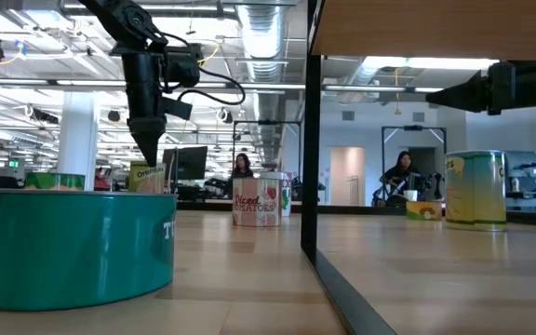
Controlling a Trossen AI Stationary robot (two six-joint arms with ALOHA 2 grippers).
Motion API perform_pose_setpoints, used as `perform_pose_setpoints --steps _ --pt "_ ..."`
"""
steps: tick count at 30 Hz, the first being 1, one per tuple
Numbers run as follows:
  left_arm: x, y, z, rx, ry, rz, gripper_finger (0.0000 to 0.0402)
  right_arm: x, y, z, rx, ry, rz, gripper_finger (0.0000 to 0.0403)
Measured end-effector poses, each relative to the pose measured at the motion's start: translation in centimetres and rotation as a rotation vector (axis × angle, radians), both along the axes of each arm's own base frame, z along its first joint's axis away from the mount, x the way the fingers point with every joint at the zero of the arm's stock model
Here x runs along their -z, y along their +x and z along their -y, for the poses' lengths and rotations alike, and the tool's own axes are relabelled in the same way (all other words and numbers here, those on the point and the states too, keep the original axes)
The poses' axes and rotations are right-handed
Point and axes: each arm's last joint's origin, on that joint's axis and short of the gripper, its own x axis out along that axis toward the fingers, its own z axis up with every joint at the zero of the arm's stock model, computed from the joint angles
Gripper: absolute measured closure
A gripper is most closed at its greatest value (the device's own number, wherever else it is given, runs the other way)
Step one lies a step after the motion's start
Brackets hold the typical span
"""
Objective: Pick and place cans onto a shelf
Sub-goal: Put the canned oranges on the shelf
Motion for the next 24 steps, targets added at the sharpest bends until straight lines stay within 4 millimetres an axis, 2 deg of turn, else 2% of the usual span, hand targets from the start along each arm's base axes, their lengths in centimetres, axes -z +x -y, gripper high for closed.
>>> perform_pose_setpoints --steps 5,11,17,24 --pt "-0.9 -0.5 1.0 0.056 -0.055 0.043 0.0401 0.0 0.0 0.0 0.0 0.0 0.0 0.0373" --pt "-2.9 -0.8 3.4 0.14 -0.079 0.138 0.0401 0.0 0.0 0.0 0.0 0.0 0.0 0.0374" --pt "-4.2 0.0 6.5 0.253 -0.051 0.187 0.0401 0.0 0.0 0.0 0.0 0.0 0.0 0.0374" --pt "-4.5 1.0 8.7 0.341 -0.047 0.209 0.0401 0.0 0.0 0.0 0.0 0.0 0.0 0.0374"
